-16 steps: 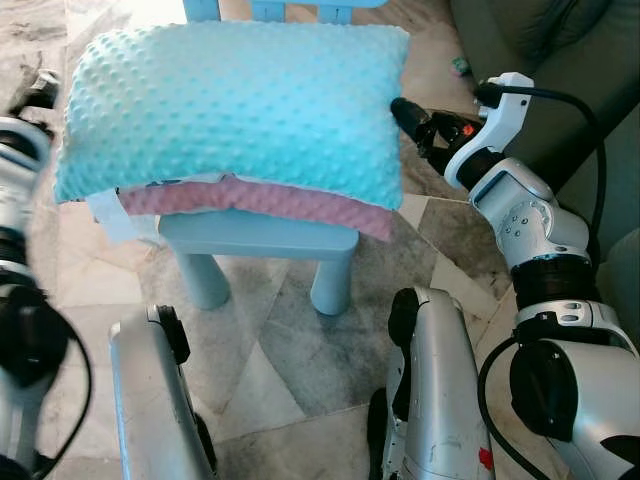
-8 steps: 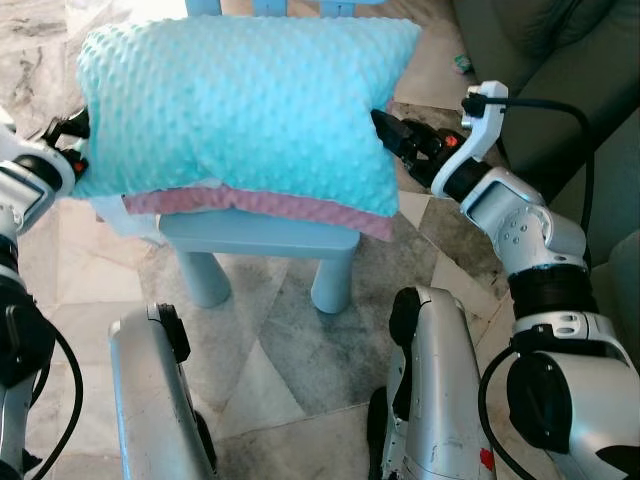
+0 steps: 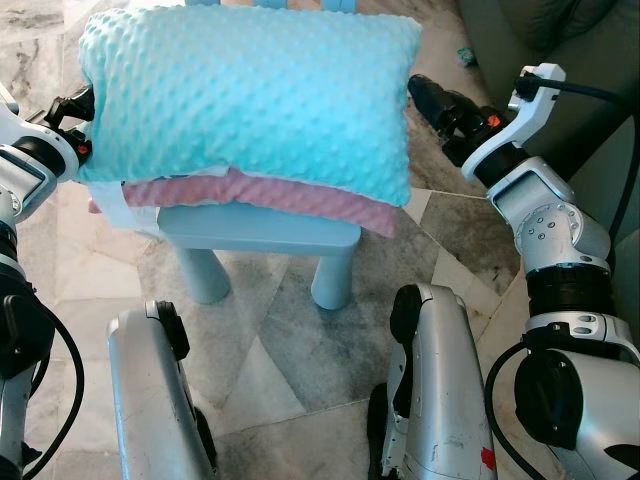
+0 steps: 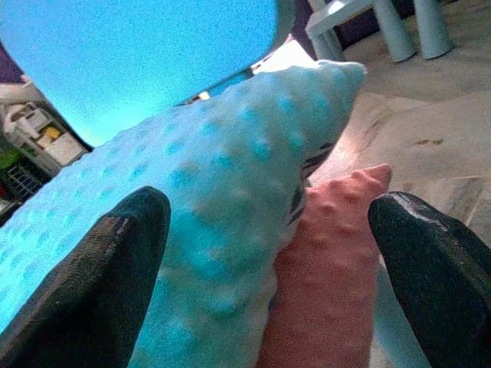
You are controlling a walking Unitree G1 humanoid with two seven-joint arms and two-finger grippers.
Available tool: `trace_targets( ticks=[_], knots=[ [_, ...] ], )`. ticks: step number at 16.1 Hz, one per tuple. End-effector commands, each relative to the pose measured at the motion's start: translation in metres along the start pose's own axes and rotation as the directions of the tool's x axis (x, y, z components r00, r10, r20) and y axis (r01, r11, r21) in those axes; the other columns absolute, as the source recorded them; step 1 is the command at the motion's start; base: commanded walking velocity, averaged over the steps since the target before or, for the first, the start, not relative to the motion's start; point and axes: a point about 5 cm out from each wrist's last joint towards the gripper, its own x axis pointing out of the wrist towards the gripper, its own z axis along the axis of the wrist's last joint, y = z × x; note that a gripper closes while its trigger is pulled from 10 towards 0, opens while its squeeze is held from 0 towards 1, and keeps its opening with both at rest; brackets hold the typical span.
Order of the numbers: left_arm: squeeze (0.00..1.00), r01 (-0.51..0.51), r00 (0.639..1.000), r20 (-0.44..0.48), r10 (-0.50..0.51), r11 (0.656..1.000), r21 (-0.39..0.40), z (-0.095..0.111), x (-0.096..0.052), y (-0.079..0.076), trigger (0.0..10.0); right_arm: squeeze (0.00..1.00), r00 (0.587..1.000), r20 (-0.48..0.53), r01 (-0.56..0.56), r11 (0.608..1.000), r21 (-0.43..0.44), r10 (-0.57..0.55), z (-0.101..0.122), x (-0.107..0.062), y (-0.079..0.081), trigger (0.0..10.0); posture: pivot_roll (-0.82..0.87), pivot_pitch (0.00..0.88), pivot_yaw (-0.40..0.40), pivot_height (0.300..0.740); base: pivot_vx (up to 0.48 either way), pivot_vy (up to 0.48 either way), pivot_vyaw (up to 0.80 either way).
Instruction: Move the pillow to the sofa
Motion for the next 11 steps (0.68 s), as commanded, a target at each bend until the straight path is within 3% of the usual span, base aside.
trace_targets(
  ticks=[1,3,7,11],
  knots=[
    [0.00,0.023,1.000,0.001,-0.023,1.000,-0.001,0.008,-0.002,-0.004,10.0,0.00,0.999,0.016,-0.044,0.999,0.008,0.044,0.005,0.001,0.006,10.0,-0.13,0.355,-0.079,0.352,0.000,0.000,0.00],
    [0.00,0.064,0.997,-0.044,-0.064,0.998,-0.011,0.004,-0.002,-0.006,10.0,0.00,0.994,-0.004,-0.110,0.993,0.049,0.110,-0.002,0.002,0.016,10.0,-0.13,0.360,-0.079,0.352,0.000,0.000,0.00],
    [0.00,0.167,0.970,-0.175,-0.170,0.985,-0.032,-0.016,-0.001,-0.012,10.0,0.00,0.976,-0.111,-0.176,0.979,0.100,0.187,-0.038,0.009,0.035,10.0,-0.13,0.366,-0.079,0.352,0.000,0.000,0.00],
    [0.00,0.241,0.933,-0.268,-0.242,0.970,-0.037,-0.032,-0.001,-0.018,10.0,0.00,0.973,-0.211,-0.102,0.995,-0.018,0.096,-0.066,0.023,0.047,10.0,-0.12,0.369,-0.085,0.352,0.000,0.000,0.00]
  ],
)
